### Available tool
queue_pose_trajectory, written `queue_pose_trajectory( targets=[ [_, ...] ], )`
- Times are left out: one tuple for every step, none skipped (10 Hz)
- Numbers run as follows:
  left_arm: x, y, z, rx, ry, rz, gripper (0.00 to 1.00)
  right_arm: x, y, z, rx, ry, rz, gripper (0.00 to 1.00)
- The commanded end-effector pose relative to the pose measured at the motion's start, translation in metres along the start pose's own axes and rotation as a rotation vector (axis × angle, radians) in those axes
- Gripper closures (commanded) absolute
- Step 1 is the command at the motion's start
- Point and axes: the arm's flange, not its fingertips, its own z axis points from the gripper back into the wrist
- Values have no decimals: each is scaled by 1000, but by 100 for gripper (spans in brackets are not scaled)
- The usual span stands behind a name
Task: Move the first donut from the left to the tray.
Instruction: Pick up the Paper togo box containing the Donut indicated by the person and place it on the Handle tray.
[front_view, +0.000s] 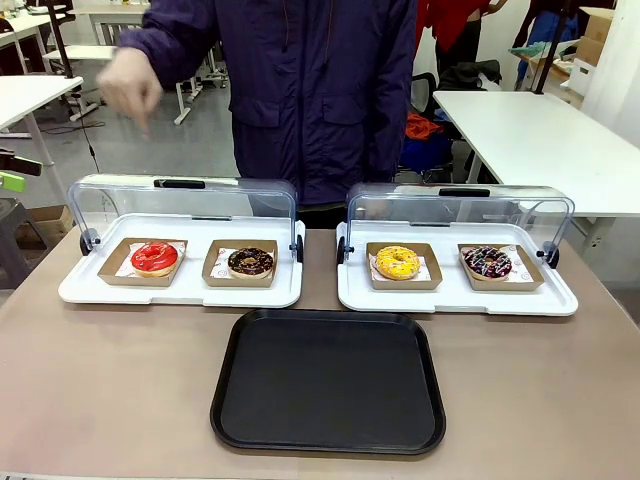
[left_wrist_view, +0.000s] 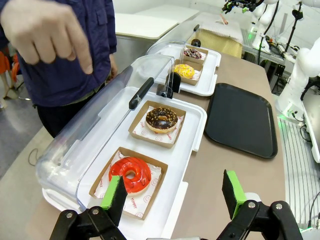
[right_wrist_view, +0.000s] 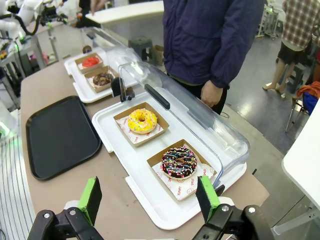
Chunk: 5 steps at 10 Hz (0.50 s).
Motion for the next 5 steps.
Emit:
queue_pose_trajectory(
  targets=[
    [1,-2,0,-8,-8,-3,0,1,-2,-1,0,-19,15,0],
    [1,-2,0,-8,-8,-3,0,0,0,0,0,0,0,0],
    [1,-2,0,-8,-8,-3,0,0,0,0,0,0,0,0],
    [1,-2,0,-8,-8,-3,0,0,0,0,0,0,0,0],
    [1,-2,0,-8,-8,-3,0,0,0,0,0,0,0,0]
  ],
)
